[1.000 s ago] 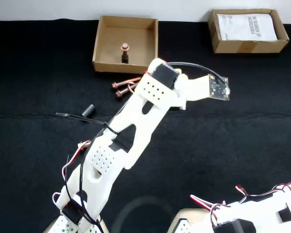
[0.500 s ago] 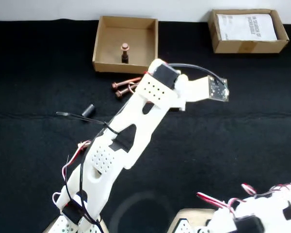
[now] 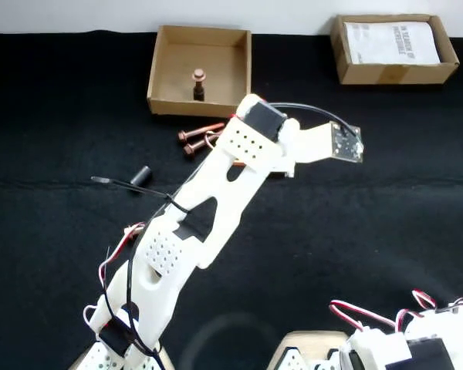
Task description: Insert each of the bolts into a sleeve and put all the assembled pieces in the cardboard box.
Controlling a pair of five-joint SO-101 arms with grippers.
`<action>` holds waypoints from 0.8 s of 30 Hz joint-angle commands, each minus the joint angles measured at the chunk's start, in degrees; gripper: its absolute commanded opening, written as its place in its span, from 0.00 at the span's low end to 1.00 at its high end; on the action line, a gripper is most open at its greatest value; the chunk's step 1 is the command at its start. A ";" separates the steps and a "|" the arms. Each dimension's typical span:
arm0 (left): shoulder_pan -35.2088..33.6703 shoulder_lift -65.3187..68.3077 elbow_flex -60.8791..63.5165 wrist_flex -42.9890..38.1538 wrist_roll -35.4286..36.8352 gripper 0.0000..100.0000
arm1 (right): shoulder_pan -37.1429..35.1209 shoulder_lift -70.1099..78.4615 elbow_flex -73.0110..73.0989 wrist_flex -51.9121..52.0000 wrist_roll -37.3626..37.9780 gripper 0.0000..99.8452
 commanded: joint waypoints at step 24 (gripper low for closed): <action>0.40 -7.08 -0.40 0.35 10.37 0.01 | -25.71 -23.25 -18.77 12.18 -5.63 0.01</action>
